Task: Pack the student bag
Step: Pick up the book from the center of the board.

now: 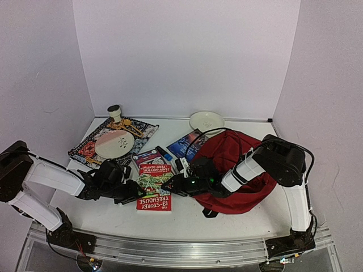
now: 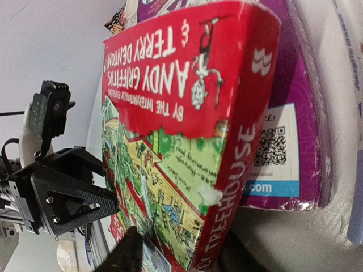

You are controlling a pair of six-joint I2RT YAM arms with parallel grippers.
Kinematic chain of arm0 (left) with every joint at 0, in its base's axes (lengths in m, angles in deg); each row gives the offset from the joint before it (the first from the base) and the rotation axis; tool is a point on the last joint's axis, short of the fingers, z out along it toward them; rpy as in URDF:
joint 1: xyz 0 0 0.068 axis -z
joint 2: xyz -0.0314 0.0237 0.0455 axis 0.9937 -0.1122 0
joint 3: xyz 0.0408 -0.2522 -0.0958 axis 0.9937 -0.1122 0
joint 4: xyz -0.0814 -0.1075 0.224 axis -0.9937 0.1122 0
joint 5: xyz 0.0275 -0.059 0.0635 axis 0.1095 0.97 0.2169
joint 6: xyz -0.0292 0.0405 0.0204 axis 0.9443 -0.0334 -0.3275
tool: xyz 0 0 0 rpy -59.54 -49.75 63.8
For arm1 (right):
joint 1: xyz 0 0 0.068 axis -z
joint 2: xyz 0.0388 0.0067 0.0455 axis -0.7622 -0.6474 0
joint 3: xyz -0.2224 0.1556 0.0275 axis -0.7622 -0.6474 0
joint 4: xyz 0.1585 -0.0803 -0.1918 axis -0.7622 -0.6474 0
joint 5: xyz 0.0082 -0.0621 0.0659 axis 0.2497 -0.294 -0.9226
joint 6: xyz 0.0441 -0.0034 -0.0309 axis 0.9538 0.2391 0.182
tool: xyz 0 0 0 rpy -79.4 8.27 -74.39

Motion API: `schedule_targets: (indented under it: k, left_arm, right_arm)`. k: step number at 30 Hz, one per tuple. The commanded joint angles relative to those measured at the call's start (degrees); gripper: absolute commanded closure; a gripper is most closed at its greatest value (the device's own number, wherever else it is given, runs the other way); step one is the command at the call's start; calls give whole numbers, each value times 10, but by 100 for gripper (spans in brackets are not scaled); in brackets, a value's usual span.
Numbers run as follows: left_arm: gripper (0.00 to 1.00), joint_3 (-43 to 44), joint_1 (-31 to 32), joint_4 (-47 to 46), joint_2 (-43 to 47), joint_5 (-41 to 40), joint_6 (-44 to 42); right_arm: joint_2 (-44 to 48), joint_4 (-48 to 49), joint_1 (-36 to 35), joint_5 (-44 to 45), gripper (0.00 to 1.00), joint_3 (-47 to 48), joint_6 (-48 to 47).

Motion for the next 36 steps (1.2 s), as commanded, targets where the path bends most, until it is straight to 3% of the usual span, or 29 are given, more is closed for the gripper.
schedule_targets:
  k: [1,5,7,18,22,31,36]
  left_arm:
    - [61,14,-2,2,-8,15,5]
    - [60,10,-2,2,16,8,13]
    - [60,8,-2,3,34,1,19]
    - [41,7,-2,12,153,-47,67]
    - [28,9,-2,12,189,-62,88]
    - [13,13,-1,-5,262,-87,123]
    - [8,-2,3,-100,267,-74,162]
  right_arm:
    - [-8,56,-3,-34,73,4,19]
    - [24,67,-3,-36,97,-9,16]
    - [42,70,-3,-37,100,-16,16]
    - [168,83,-3,-10,100,-51,32]
    - [234,80,-2,18,100,-63,33]
    - [344,65,2,148,100,-101,63]
    - [382,70,2,220,100,-112,79]
